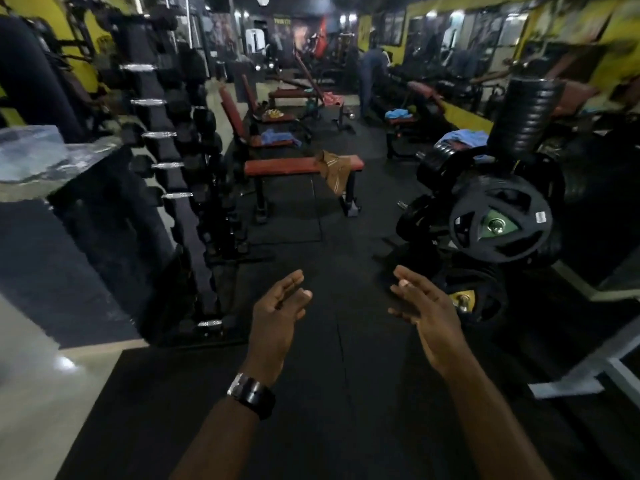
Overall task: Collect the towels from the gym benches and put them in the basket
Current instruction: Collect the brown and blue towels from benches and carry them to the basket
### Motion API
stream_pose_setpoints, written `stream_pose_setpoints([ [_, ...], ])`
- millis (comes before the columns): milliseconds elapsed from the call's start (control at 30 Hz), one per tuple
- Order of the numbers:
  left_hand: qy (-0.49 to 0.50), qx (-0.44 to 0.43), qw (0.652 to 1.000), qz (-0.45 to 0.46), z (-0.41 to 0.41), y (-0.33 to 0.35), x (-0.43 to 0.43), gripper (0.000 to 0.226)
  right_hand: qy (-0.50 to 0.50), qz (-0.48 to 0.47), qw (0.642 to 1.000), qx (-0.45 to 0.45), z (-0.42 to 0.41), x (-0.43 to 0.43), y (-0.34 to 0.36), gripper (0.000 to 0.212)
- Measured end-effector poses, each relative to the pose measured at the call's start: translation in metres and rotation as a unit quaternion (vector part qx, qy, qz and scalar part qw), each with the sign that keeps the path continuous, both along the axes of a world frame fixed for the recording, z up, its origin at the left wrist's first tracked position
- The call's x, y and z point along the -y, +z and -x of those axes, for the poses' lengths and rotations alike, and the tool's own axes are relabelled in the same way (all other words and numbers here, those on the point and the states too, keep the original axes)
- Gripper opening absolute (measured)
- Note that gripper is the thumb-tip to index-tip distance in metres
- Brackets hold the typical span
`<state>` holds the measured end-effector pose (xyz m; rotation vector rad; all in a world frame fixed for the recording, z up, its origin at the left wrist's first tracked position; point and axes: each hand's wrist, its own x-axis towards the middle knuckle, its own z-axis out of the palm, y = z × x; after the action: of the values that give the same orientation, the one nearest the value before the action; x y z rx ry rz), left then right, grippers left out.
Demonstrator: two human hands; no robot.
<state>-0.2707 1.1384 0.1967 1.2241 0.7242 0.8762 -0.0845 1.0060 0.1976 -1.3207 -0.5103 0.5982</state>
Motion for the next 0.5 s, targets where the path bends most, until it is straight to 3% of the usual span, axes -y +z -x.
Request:
stream_pose_setpoints([
  [200,0.008,-0.013,1.000,-0.011,-0.105,-0.013,-0.137,0.038,-0.020,-0.005,1.000,-0.011,-0.106,-0.137,-0.021,0.026],
  [500,0.016,0.009,0.999,-0.051,-0.286,0.034,-0.348,0.037,-0.011,-0.045,0.999,-0.006,-0.289,-0.359,0.037,0.028],
])
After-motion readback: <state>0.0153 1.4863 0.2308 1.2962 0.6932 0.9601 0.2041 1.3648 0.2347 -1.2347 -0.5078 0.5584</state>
